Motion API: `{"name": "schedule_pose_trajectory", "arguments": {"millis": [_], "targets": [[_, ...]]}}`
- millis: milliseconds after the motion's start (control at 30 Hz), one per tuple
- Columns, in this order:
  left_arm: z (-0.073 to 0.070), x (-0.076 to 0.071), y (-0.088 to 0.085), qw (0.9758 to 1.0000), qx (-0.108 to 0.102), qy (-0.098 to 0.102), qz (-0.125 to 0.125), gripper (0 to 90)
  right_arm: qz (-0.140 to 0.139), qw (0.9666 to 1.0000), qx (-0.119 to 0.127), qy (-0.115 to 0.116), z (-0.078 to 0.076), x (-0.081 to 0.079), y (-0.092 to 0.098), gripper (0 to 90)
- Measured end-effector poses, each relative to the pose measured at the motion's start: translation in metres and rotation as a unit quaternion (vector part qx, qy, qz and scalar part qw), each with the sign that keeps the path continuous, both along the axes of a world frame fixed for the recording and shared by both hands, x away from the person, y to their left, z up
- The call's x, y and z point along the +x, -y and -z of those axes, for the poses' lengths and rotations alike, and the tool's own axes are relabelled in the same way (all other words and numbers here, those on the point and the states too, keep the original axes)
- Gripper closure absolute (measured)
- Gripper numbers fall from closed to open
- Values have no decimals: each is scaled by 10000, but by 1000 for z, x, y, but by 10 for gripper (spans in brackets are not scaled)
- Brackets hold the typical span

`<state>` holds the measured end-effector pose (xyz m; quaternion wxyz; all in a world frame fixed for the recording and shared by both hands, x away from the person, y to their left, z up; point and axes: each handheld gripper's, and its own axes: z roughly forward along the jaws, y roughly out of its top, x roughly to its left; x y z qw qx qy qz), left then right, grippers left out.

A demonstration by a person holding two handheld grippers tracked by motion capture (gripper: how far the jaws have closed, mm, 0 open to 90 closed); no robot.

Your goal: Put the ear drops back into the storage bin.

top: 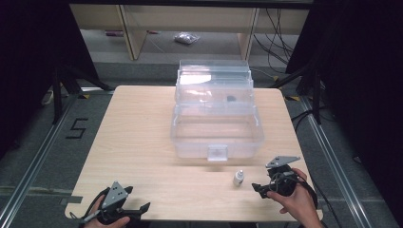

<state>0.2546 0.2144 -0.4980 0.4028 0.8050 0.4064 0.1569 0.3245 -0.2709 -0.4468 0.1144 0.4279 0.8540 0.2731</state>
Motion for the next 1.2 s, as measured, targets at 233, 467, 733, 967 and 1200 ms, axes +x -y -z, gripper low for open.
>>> {"name": "schedule_pose_trajectory", "arguments": {"millis": [233,467,733,967,1200], "targets": [[0,0,0,10000,22,31,-34,154,-391,9986,-342,-137,-11,3,-12,199],[0,0,2,10000,-32,16,-39,154,-693,9957,-592,-181,-21,10,-36,202],[1,0,2,9999,-90,-12,-65,154,-964,9900,-947,-403,-20,21,-59,212],[1,0,3,10000,-74,3,-42,154,-1083,9868,-1099,-500,-11,33,-69,230],[1,1,2,10000,21,-35,-22,154,-1099,9853,-1167,-596,-5,42,-74,247]]}}
